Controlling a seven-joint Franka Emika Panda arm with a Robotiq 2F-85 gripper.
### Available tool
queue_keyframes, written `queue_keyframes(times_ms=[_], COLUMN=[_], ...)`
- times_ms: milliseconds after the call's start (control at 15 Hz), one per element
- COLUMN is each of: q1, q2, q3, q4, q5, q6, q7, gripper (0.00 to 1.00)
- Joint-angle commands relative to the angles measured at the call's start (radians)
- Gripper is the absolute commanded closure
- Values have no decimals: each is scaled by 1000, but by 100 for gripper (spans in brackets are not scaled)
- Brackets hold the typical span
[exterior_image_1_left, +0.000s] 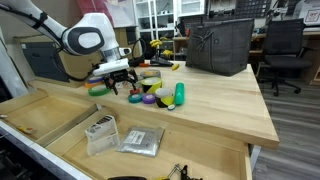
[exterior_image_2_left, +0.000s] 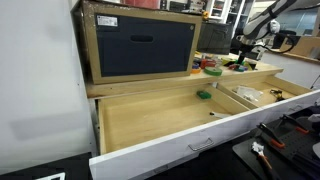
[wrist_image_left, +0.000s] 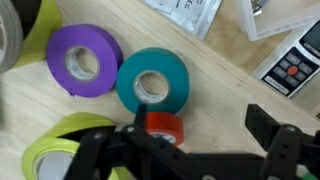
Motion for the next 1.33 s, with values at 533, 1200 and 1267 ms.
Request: queue_keyframes(times_ms=[533,1200,1267], q1=[15,45,47], q2=[9,54,64], q3=[8,-3,-4], q4=[27,54,59], q5=[16,-14,-18], q6=[-12,-7,-2], q7=[9,66,78], gripper=[0,0,0])
